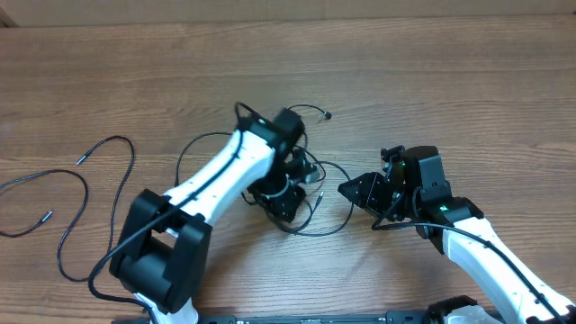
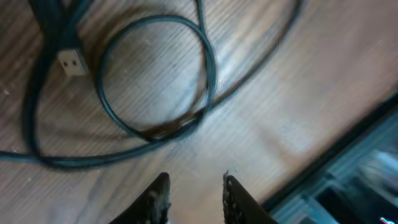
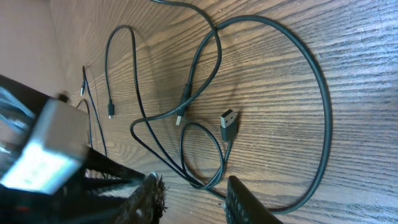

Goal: Untangle cables

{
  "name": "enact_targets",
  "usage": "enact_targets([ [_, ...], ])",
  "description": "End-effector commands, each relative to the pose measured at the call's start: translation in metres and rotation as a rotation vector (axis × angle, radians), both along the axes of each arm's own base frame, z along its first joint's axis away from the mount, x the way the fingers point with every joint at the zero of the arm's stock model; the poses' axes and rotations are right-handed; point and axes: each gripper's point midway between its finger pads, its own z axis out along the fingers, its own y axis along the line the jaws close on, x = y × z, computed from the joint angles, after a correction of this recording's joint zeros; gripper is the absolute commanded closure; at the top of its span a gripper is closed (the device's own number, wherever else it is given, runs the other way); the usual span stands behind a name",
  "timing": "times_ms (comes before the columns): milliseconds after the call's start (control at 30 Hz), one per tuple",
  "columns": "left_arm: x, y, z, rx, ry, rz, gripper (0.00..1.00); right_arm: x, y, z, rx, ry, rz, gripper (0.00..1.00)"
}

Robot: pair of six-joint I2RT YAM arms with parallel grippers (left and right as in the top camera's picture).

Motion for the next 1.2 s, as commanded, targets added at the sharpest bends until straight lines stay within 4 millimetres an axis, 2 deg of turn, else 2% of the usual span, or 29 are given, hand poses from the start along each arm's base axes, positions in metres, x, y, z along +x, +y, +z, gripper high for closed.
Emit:
enact_targets([
  [0,-0.008,0.003,-0.015,0.105,-0.074,-0.05,0.69,0.004,-0.001,0.003,-0.002,-0.015,-0.006,0.69],
  [100,-0.012,-0.001,-0.026,0.122,-0.106,-0.092,0.66,0.004,-0.001,0.003,-0.002,-0.015,-0.006,0.68],
  [300,-0.009,-0.005,-0.043,0.118,-0.17,-0.115,0.62,0.004,-0.001,0.003,-0.002,-0.015,-0.006,0.68],
  [467,-0.003,-0.006,-0.05,0.114,-0.21,-0.119,0.64,0.004,-0.001,0.003,-0.002,-0.015,-0.006,0.68],
  [967,-0.014,-0.016,-0.051,0.078,-0.203,-0.203,0.7,0.004,-0.001,0.003,-0.002,-0.015,-0.006,0.69],
  [1167,-0.015,-0.018,-0.051,0.08,-0.21,-0.225,0.62,0.004,-0.001,0.003,-0.002,-0.015,-0.006,0.68],
])
